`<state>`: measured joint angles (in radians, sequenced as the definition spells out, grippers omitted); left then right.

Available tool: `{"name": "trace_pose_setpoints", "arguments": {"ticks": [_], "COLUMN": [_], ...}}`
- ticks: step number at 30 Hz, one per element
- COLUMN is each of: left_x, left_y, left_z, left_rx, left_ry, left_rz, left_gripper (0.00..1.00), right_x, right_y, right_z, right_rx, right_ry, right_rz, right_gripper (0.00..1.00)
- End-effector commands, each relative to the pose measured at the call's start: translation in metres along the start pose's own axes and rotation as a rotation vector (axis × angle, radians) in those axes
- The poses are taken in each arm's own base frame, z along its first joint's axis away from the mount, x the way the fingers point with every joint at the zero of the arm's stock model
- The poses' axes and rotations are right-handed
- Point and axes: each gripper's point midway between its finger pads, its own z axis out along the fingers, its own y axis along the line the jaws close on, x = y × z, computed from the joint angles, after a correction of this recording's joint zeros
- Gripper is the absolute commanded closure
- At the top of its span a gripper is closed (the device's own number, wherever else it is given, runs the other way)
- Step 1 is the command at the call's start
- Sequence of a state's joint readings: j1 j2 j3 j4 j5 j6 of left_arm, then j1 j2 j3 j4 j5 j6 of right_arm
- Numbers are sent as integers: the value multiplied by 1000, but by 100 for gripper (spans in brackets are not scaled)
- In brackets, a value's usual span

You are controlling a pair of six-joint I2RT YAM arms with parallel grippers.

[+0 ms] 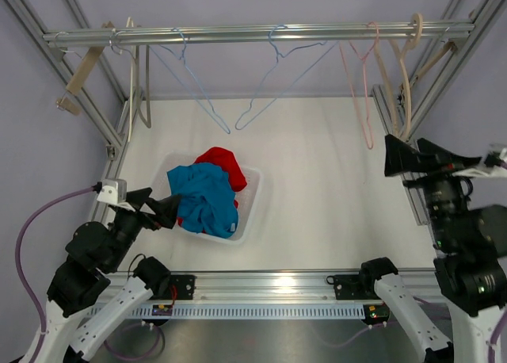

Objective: Remove the t-shirt from the hanger

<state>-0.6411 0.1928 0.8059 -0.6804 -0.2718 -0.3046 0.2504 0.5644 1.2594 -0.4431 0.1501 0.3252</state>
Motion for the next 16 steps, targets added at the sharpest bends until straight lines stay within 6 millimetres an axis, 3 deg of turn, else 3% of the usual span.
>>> {"name": "trace_pose_setpoints", "arguments": {"ticks": [1, 3, 8, 13, 16], "left_x": [-36, -40, -44, -24, -30], "left_y": [-12, -10, -8, -13, -9], "left_z": [-10, -16, -37, -39, -44], "left_rx": [46, 46, 75, 120, 108], "left_ry": [-94, -114, -175, -121, -153], "left_rz": [-29, -37, -85, -97, -128], "left_gripper": [1, 1, 1, 1, 1], "right_x": [26, 45, 60, 90, 97], "right_y": [-3, -11, -33, -39, -32], "right_z": [-33, -48, -92, -96, -91], "right_rx": [-34, -18, 12, 15, -16], "right_ry": [62, 108, 45, 107, 148], "right_rz": [51, 70, 111, 138, 145], "right_gripper": [0, 1, 1, 1, 1]}}
